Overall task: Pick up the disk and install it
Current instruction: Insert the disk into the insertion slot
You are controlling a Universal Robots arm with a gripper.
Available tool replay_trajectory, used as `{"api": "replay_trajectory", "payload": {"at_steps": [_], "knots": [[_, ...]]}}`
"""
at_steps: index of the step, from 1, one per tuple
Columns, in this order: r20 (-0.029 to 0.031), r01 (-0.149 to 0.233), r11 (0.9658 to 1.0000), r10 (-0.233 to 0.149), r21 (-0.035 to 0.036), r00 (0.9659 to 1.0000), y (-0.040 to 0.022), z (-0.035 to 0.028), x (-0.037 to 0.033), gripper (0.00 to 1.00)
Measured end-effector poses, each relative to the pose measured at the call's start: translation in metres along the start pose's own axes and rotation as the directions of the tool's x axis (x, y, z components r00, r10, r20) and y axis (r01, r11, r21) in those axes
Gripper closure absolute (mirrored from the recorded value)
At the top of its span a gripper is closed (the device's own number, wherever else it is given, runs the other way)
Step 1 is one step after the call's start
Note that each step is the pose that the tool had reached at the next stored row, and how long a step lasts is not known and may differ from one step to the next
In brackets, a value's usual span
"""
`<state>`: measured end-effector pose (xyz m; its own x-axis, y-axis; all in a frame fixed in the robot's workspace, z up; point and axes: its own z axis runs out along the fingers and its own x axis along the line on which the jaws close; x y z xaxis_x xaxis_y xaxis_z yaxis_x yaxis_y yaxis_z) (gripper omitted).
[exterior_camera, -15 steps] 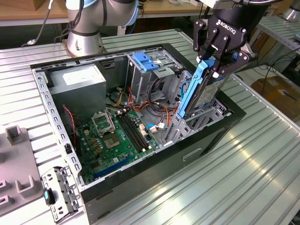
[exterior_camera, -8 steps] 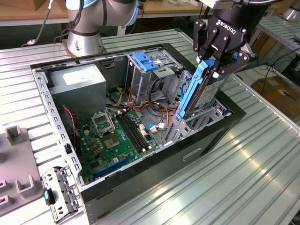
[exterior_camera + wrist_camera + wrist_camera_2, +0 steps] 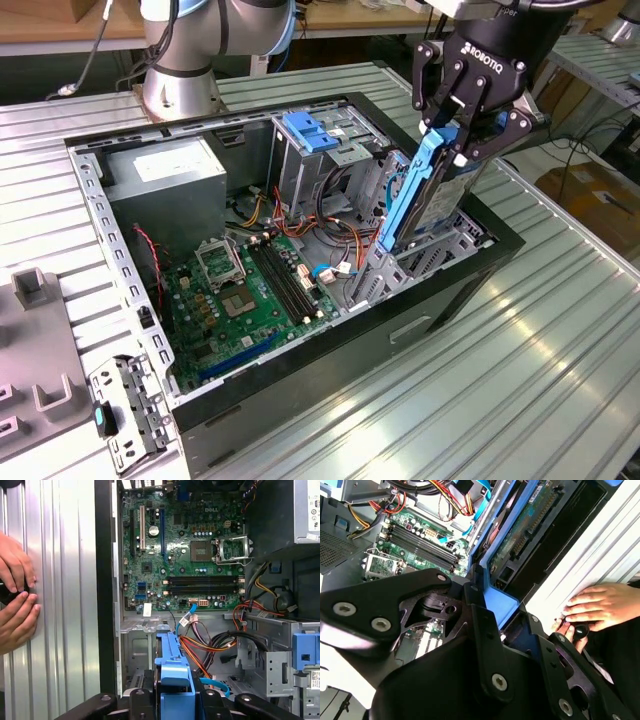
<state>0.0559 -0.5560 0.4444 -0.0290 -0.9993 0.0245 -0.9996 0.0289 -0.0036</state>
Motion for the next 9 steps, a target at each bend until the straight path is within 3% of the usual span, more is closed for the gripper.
{"api": "replay_trajectory", "payload": {"at_steps": [1,3,4,9], "knots": [[-0.0001,0.000,1.0000,0.000,0.0000,1.0000,0.0000,0.0024,0.0000,0.56],[0.0000,0.000,1.0000,0.000,-0.0001,1.0000,0.0000,0.0063,-0.0001,0.56],[-0.0001,0.000,1.0000,0.000,-0.0001,1.0000,0.0000,0.0081,-0.0002,0.49],[0.0000,0.000,1.0000,0.000,0.0000,1.0000,0.0001,0.0206,-0.0004,0.49]]}}
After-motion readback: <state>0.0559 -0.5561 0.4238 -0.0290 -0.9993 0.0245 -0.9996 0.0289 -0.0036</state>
